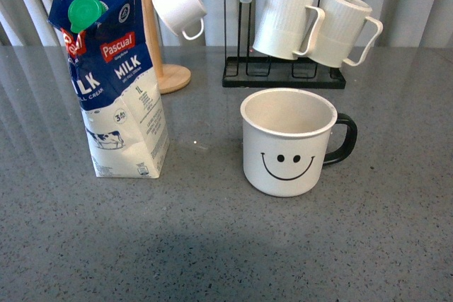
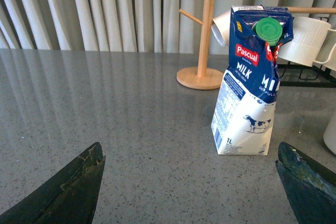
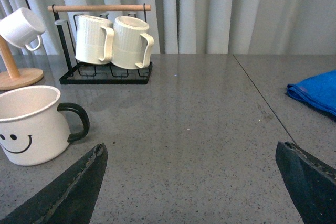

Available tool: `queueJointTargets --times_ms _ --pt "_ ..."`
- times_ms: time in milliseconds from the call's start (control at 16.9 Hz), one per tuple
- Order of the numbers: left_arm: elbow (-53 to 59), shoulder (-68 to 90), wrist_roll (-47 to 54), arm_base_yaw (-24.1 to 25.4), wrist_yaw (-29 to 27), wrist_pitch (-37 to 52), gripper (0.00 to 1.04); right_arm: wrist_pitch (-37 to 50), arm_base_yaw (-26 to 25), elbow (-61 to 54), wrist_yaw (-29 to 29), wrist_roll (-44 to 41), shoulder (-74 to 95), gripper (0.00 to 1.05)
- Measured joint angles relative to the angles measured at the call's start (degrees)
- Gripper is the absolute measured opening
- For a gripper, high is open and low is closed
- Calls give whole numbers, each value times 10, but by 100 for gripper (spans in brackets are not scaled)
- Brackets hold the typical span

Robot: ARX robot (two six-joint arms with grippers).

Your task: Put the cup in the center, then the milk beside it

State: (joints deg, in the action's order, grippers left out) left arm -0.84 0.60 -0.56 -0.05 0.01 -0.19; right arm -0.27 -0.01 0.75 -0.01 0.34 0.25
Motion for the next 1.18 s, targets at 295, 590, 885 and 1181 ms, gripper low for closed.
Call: queueJointTargets --times_ms 295,590,885,1181 --pt "-61 85 -24 -25 -44 -138 98 0 0 0 0 0 0 98" --pt "-140 218 -30 -16 28 35 98 0 0 0 0 0 0 98" --pt "-274 556 -53 -62 67 243 98 0 0 0 0 0 0 98" --pt "-355 718 -69 -99 57 243 98 0 0 0 0 0 0 98"
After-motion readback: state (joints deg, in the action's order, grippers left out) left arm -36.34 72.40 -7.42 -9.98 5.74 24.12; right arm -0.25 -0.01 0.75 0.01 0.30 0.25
